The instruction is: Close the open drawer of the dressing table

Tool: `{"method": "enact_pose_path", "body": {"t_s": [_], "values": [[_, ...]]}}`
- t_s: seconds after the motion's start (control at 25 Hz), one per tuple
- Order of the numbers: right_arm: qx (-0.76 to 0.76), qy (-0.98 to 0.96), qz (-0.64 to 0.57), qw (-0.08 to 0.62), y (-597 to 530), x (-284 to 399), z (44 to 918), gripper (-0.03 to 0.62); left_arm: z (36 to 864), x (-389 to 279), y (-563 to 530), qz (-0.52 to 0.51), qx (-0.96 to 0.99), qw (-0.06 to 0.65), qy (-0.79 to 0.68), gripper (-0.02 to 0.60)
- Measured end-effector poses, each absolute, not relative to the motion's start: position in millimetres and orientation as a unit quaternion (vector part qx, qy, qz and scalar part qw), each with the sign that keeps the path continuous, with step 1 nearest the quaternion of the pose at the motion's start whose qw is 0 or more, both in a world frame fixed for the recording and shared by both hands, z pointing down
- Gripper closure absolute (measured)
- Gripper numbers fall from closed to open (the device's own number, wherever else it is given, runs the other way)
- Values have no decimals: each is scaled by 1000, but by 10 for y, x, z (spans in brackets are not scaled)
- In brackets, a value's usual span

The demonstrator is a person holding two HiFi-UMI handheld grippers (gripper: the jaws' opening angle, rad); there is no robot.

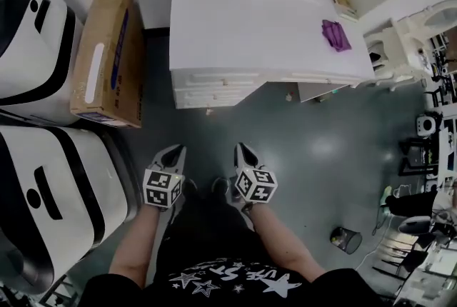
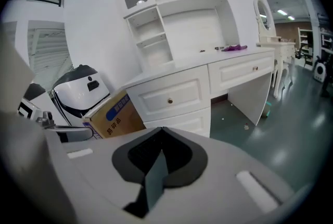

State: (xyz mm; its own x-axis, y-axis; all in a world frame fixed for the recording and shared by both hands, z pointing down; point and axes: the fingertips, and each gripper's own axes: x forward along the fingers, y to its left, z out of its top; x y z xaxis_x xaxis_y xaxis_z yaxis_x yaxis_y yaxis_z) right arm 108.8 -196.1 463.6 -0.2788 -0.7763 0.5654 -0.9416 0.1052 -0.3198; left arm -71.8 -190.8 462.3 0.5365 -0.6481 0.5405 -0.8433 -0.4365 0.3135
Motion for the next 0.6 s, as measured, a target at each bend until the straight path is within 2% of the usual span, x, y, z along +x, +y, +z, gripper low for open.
{"method": "enact_pose_path", "body": {"t_s": [0.6], "values": [[540, -792, 273, 81, -1324, 1231, 4119, 591, 3938, -419, -1135, 129, 823, 227, -504, 572]]}}
